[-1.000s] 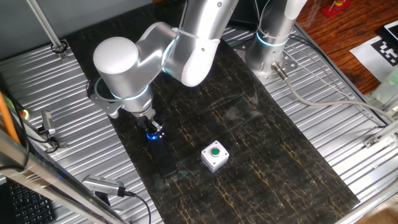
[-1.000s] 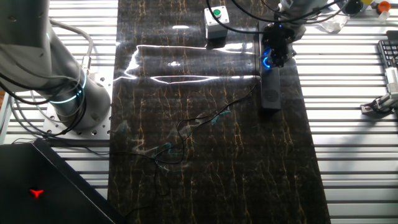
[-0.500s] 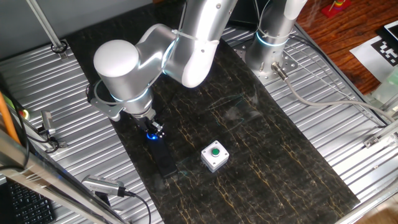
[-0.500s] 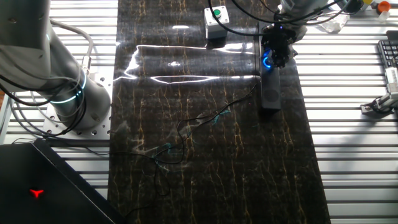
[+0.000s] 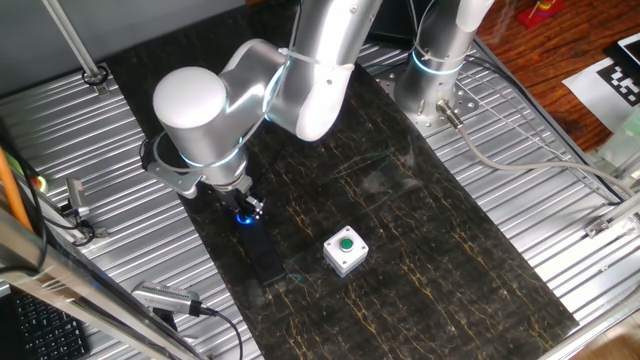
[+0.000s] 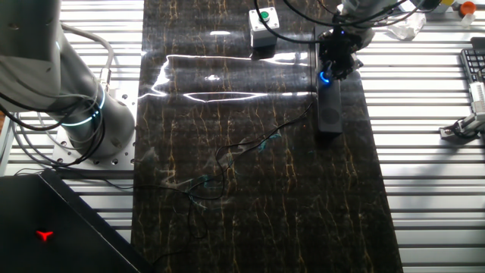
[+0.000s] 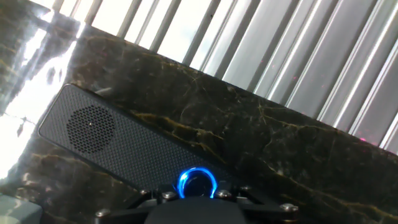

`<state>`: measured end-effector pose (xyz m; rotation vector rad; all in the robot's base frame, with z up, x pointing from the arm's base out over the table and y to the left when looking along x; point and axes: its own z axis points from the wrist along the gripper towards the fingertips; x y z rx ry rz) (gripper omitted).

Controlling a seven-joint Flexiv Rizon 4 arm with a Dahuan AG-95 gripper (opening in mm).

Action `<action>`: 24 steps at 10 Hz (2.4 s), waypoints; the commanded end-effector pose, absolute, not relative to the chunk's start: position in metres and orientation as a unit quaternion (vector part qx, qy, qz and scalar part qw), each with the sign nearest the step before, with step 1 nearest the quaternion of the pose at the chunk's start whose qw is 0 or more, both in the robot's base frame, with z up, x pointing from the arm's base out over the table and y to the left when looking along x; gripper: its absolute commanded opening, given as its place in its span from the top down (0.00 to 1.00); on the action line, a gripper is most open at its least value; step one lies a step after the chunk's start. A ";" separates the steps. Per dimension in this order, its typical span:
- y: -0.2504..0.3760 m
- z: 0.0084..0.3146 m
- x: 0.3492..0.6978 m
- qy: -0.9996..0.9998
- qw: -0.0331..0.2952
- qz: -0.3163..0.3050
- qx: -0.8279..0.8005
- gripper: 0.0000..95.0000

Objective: Turn the knob to increase the volume of the speaker

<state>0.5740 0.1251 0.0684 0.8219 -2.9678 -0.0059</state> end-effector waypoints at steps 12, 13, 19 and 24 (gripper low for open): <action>0.125 0.069 0.574 -0.998 0.031 -0.007 0.052 0.80; 0.125 0.069 0.574 -0.998 0.031 -0.007 0.045 0.80; 0.125 0.069 0.574 -1.000 0.030 -0.007 0.001 0.80; 0.125 0.069 0.574 -0.999 0.027 -0.004 0.018 0.40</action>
